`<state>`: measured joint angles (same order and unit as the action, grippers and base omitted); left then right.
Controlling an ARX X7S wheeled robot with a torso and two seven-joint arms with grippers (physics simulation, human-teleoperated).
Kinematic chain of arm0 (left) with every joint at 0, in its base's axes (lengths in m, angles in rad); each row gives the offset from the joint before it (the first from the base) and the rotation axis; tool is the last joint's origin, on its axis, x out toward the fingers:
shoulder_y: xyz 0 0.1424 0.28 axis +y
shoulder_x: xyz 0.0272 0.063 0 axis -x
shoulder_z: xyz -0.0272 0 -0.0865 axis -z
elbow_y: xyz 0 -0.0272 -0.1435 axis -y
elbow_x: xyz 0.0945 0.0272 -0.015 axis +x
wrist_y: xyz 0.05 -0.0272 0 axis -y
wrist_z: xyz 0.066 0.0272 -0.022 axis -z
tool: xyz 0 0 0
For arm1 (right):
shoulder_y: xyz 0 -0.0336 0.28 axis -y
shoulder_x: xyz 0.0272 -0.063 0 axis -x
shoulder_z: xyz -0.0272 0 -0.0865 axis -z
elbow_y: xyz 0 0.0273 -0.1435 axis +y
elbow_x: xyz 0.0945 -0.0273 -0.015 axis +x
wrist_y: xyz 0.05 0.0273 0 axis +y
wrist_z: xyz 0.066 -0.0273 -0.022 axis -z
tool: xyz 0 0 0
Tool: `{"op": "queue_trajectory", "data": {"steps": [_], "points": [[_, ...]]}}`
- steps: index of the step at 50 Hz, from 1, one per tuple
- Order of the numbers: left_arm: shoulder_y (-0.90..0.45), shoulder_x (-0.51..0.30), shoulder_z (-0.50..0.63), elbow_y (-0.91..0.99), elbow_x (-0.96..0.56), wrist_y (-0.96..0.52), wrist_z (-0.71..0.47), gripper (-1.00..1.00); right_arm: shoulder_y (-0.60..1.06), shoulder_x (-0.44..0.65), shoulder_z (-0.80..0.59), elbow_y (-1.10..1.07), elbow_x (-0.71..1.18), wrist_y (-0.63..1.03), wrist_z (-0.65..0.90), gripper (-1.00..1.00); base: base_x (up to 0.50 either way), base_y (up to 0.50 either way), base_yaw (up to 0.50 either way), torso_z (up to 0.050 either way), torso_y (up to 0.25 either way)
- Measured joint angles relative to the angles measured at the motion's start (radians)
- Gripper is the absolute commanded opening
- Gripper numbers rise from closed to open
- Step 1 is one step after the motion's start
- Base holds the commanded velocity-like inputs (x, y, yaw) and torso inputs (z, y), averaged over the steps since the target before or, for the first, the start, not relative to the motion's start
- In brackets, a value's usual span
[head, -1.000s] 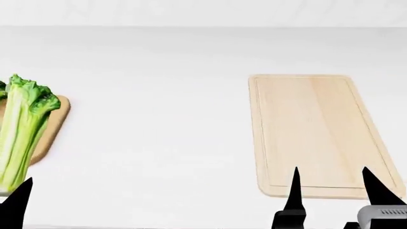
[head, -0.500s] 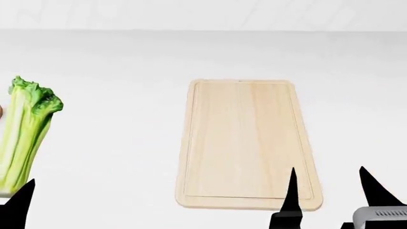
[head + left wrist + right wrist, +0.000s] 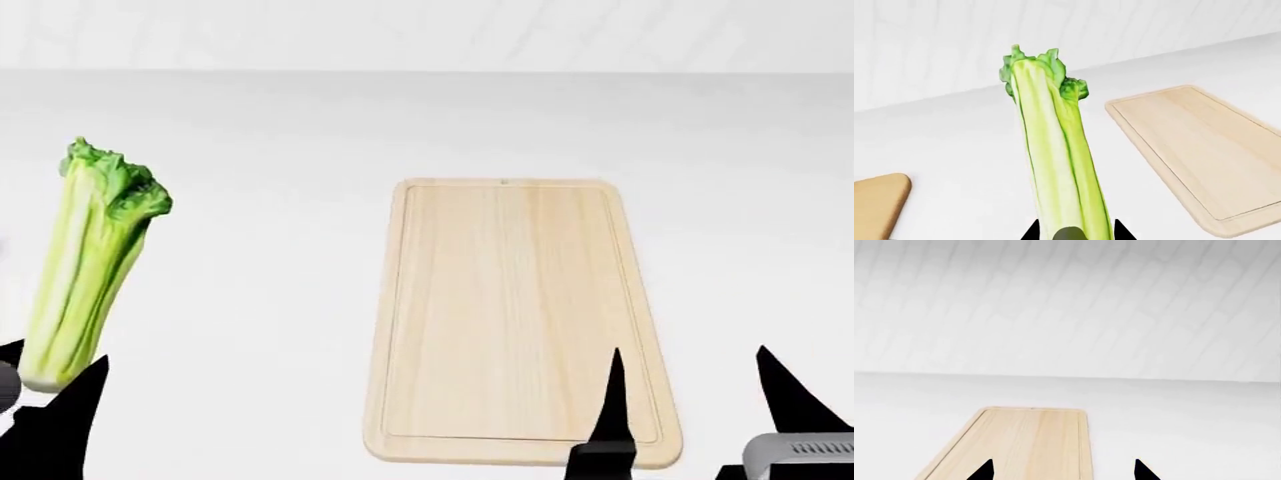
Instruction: Place the celery and the celery on separate cutting boards.
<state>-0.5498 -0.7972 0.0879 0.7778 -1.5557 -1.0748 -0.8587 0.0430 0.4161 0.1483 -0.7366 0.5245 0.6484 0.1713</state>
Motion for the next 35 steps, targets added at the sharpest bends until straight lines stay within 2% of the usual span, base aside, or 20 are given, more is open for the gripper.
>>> {"op": "queue_trajectory", "data": {"steps": [6, 15, 24, 35], "points": [[-0.174, 0.072, 0.115, -0.078, -0.055, -0.053, -0.049, -1.00, -0.001, 0.002, 0.012, -0.007, 0.011, 0.004, 0.006, 1.00, 0.00, 0.00, 0.00, 0.000, 0.002], [-0.374, 0.245, 0.291, -0.263, -0.007, -0.113, -0.040, -1.00, -0.010, 0.006, 0.036, -0.013, 0.027, 0.008, 0.012, 1.00, 0.00, 0.00, 0.00, 0.000, 0.000], [-0.496, 0.392, 0.425, -0.422, 0.069, -0.134, 0.017, -1.00, -0.021, 0.012, 0.059, -0.024, 0.042, 0.017, 0.022, 1.00, 0.00, 0.00, 0.00, 0.000, 0.001], [-0.603, 0.530, 0.560, -0.621, 0.192, -0.123, 0.131, -1.00, -0.038, 0.016, 0.082, -0.036, 0.059, 0.023, 0.032, 1.00, 0.00, 0.00, 0.00, 0.000, 0.000]]}}
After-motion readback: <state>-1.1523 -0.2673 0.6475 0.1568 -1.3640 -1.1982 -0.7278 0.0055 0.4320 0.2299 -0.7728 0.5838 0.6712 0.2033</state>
